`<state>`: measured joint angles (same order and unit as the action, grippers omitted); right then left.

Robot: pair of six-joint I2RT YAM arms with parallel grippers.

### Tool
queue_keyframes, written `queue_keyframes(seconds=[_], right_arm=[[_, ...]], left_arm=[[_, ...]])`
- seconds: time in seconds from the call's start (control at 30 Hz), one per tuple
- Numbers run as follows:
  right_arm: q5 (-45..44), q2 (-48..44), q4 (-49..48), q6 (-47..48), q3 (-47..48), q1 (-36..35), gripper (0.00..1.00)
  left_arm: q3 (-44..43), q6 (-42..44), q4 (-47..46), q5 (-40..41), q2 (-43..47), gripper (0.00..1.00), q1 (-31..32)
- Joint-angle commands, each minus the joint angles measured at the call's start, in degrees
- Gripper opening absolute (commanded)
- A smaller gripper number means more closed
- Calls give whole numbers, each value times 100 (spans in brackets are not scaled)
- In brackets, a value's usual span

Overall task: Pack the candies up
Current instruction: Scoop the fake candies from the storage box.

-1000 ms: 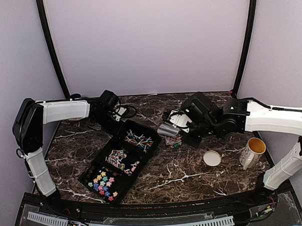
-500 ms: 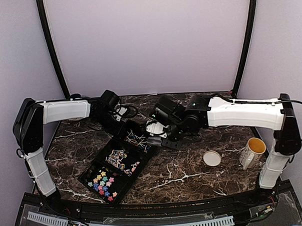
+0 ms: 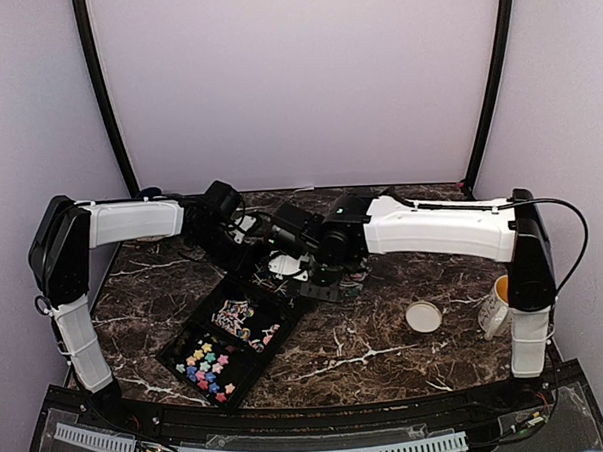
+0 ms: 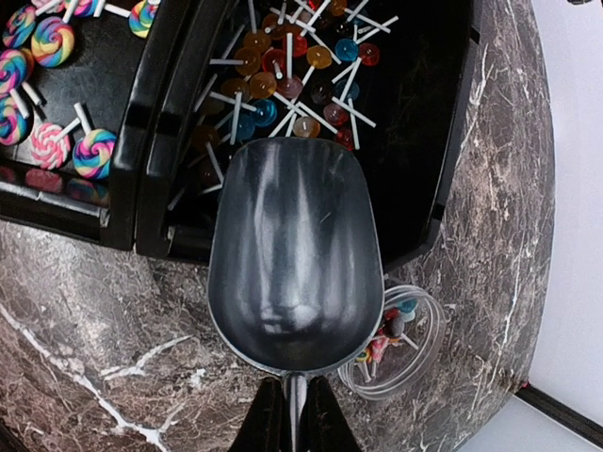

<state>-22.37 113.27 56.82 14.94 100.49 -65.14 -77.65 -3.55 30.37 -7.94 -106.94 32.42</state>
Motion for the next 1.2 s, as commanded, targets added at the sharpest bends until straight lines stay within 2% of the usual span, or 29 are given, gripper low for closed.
queue_keyframes(seconds=[0.0,0.3,0.67,1.0,1.17], right_arm=[[-118,368,235,33,455,-77,0],[633,644,-844,278,58,82,0],[1119,1013,-2291,-460,-460,434,0],[903,315,-4565,-887,-2031,509,0],[858,-122,-5359,-953,-2782,538,0]], left_arm=[[-218,47,58,-189,151,0,77],[-206,57,-13,-379,203,0,102],[-155,45,-125,-529,265,0,106],[-137,4,-111,-298,259,0,93],[-137,-22,-99,-231,252,0,64]])
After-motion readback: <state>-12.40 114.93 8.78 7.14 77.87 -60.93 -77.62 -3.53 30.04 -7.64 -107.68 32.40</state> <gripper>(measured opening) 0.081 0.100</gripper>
